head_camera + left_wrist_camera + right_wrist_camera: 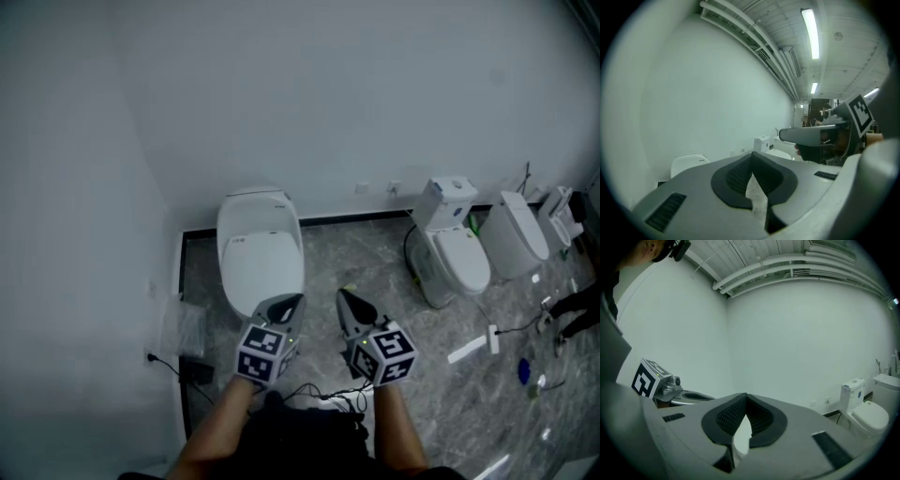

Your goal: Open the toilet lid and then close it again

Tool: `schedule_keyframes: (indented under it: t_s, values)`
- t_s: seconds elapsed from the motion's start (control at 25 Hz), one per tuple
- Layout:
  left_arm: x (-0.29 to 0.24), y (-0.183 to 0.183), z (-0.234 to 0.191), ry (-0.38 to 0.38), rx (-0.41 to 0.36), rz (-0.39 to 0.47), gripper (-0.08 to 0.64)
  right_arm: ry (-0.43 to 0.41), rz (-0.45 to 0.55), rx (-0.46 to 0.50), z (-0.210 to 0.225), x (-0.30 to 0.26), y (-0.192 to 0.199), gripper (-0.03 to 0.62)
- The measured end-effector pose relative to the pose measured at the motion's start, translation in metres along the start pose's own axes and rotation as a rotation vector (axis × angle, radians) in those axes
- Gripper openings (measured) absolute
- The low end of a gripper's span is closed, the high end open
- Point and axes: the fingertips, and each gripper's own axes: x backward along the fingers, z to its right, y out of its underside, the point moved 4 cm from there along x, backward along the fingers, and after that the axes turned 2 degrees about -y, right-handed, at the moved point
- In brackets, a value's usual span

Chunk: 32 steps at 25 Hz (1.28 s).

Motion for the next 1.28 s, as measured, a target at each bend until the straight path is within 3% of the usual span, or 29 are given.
schedule_keyframes:
  t_s: [0.28,0.52,0.88,1.28]
  values:
    - [-0.012,0.014,-0.051,0.006,0.044,-0.051,0.006,0.027,-0.063,-0.021,-0.005,-0.051,0.005,0.011]
    - [-0.024,0.041,-0.086,-0.062,0.101,-0.091,0.006,0.021,-0.109,-0.034,0.005,-0.083,0.026,0.011]
    - [-0.054,0.08,-0.125,-0.198,0.155,-0.143,0.006,-0.066,-0.248,-0.069,0.04,-0.142,0.082,0.011]
    - [-0.112,0.172,-0.153,-0.304,0.251,-0.32,0.006,-0.263,-0.393,-0.179,0.073,-0.211,0.173,0.011]
